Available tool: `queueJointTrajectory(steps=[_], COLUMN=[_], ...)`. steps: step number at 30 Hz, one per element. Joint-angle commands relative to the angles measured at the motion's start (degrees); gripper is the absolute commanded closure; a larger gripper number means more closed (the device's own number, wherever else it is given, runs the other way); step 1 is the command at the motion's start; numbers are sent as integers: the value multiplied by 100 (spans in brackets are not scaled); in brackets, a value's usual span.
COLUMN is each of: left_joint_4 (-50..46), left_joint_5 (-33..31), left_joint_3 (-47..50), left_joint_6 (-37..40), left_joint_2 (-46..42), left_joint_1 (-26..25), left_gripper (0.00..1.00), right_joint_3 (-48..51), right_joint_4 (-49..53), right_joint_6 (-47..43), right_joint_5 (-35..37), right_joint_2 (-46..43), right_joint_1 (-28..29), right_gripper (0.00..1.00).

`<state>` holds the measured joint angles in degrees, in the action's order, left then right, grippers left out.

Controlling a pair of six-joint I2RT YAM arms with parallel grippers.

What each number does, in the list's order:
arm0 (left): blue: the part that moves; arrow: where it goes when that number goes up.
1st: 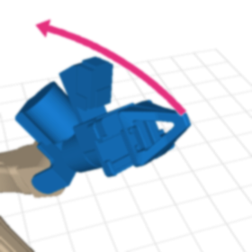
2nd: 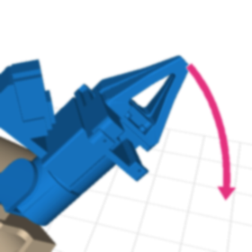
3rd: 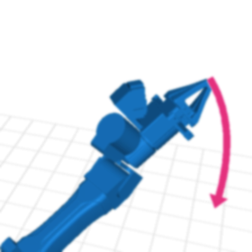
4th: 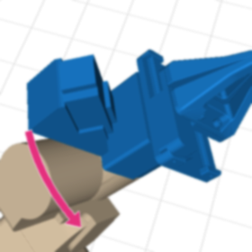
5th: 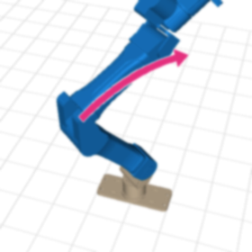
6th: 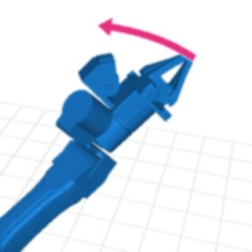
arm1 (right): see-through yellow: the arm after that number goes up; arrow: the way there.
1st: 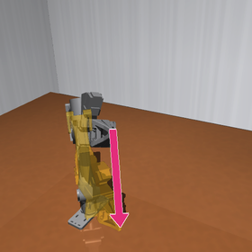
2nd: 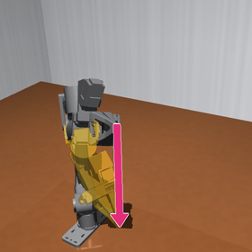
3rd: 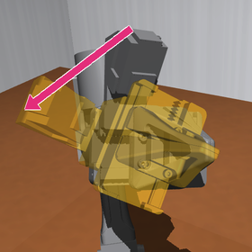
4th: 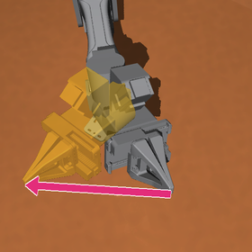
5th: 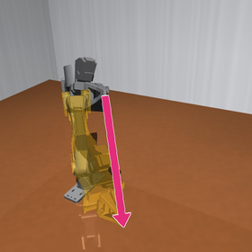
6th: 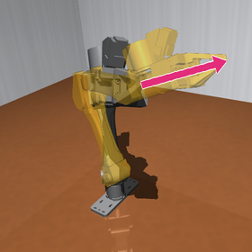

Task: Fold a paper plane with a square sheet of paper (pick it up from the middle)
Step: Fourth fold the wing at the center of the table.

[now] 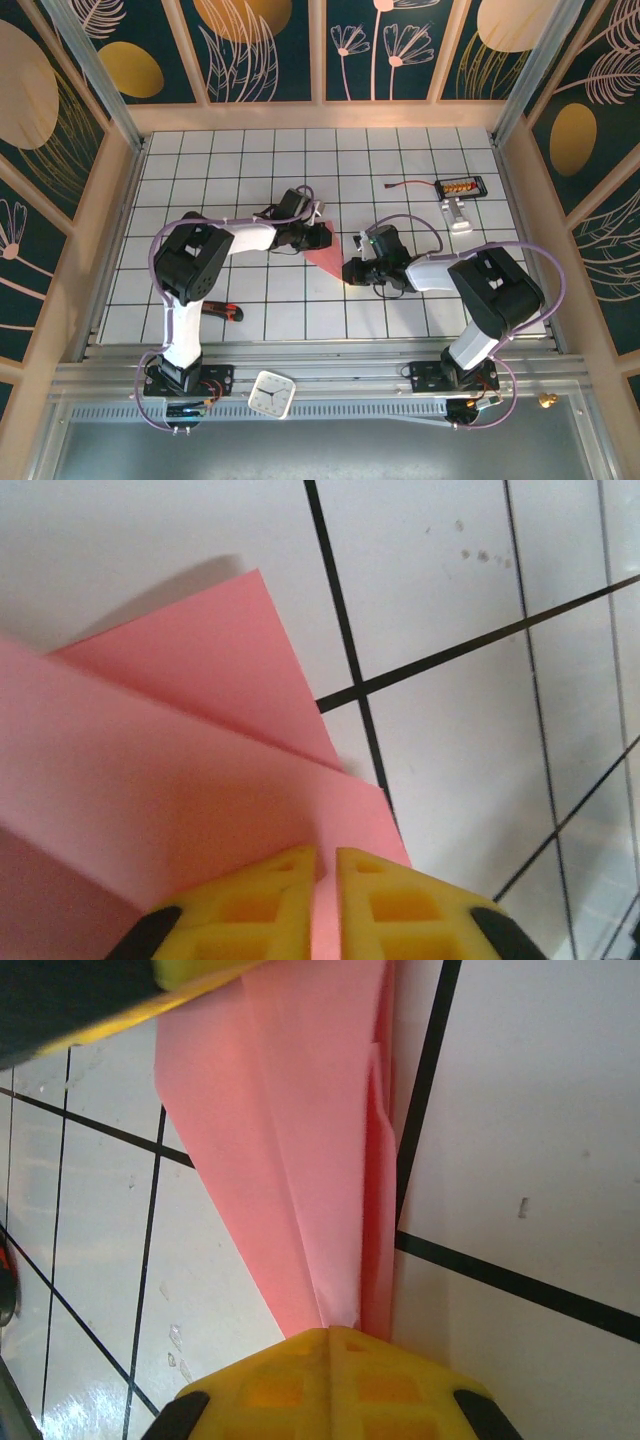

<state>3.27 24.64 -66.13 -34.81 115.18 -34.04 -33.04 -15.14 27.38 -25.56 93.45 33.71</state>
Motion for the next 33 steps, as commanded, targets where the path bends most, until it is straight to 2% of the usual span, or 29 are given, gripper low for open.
queueJointTrajectory(steps=[1, 3, 7, 11, 18, 25, 33], left_joint_4=[195, 319, 588, 1006, 1065, 870, -39], left_joint_5=[83, 147, 522, 890, 1028, 925, 160], left_joint_3=[277, 532, 928, 1142, 1076, 791, 333], left_joint_6=[-289, -491, -877, -1139, -1221, -1129, -744], left_joint_2=[-637, -834, -892, -782, -381, -95, 151], left_joint_1=[-41, -125, -267, -394, -413, -419, -410], left_gripper=[83, 85, 100, 100, 100, 100, 100], right_joint_3=[165, 144, 103, 68, 33, 7, -16], right_joint_4=[642, 683, 758, 767, 807, 875, 1099], right_joint_6=[85, 84, 46, 27, -8, -22, -109], right_joint_5=[86, 120, 179, 200, 219, 245, 293], right_joint_2=[154, 149, 143, 169, 217, 256, 261], right_joint_1=[36, 34, 23, 20, 20, 22, 21], right_gripper=[100, 100, 100, 100, 100, 100, 100])
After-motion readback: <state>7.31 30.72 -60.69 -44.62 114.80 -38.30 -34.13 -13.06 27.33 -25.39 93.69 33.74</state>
